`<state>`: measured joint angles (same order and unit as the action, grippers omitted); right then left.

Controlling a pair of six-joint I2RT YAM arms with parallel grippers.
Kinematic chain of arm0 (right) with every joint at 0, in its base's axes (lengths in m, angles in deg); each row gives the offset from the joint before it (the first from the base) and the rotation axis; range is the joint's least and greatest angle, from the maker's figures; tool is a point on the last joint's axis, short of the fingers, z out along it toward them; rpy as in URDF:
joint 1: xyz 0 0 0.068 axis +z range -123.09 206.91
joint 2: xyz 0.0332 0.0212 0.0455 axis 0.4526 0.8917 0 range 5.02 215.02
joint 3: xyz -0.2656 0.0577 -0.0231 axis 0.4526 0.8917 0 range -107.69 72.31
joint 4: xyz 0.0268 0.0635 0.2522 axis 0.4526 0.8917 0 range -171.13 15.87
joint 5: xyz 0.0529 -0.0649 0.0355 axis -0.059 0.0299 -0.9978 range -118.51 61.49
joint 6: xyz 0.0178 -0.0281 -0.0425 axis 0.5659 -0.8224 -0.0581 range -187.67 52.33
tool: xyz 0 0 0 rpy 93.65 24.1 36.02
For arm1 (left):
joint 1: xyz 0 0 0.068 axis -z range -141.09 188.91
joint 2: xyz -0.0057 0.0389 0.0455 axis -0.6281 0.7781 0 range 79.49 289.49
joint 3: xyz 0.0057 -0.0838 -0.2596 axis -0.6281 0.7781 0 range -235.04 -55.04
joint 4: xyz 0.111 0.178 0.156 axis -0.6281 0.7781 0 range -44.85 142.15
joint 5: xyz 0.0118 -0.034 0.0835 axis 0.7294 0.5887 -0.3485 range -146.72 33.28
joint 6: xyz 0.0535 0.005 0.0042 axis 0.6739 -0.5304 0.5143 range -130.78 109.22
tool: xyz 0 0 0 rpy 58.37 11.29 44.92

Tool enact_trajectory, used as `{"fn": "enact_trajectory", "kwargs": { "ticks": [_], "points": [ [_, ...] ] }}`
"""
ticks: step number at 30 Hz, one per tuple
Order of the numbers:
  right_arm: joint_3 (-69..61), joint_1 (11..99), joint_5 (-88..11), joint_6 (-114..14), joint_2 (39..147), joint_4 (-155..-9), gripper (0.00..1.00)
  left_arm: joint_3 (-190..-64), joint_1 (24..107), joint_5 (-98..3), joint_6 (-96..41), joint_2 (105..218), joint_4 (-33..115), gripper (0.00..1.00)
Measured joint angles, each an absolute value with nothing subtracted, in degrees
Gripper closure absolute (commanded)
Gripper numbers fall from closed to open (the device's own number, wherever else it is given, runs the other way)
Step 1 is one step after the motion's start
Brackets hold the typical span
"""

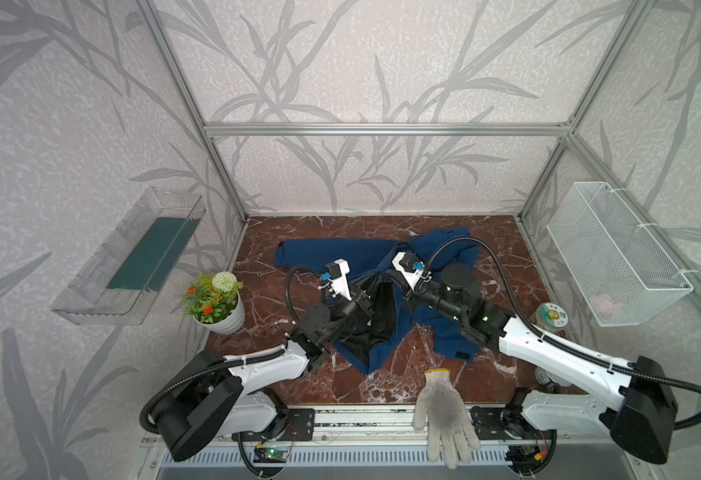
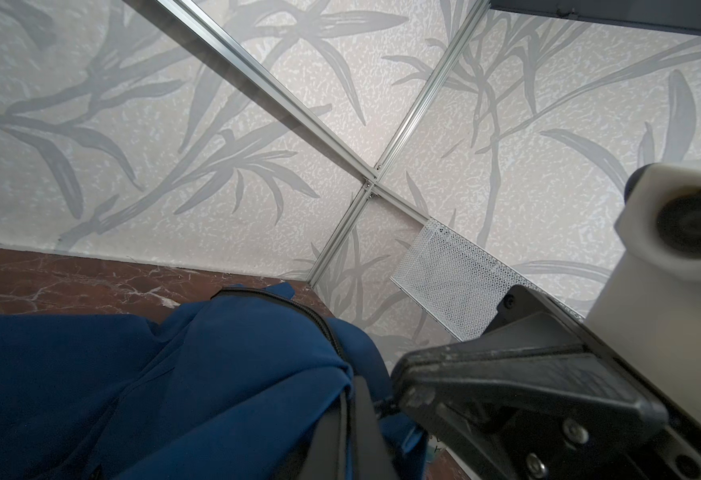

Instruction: Zip up the jacket

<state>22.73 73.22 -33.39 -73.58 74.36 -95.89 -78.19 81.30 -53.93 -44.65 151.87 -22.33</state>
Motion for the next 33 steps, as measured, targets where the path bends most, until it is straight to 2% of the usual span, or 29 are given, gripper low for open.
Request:
{"fn": "enact_trajectory", "kwargs": {
  "ticks": [8, 19, 26, 33],
  "points": [
    [23.3, 71.1, -36.3, -60.8, 74.2, -96.6, 1.00, -78.2, 81.4, -53.9, -43.8, 150.8, -21.2, 1.00],
    [23.6, 70.9, -34.2, -64.2, 74.2, -99.1, 1.00, -78.2, 81.7, -53.9, -43.6, 146.0, -15.0, 1.00],
    [23.5, 70.2, -31.3, -68.3, 75.4, -102.0, 1.00, -78.2, 81.7, -53.9, -41.8, 137.4, -3.3, 1.00],
    [21.0, 65.1, -31.1, -70.0, 78.9, -102.6, 1.00, -83.9, 80.8, -56.2, -36.1, 126.8, 19.9, 1.00]
  ]
}}
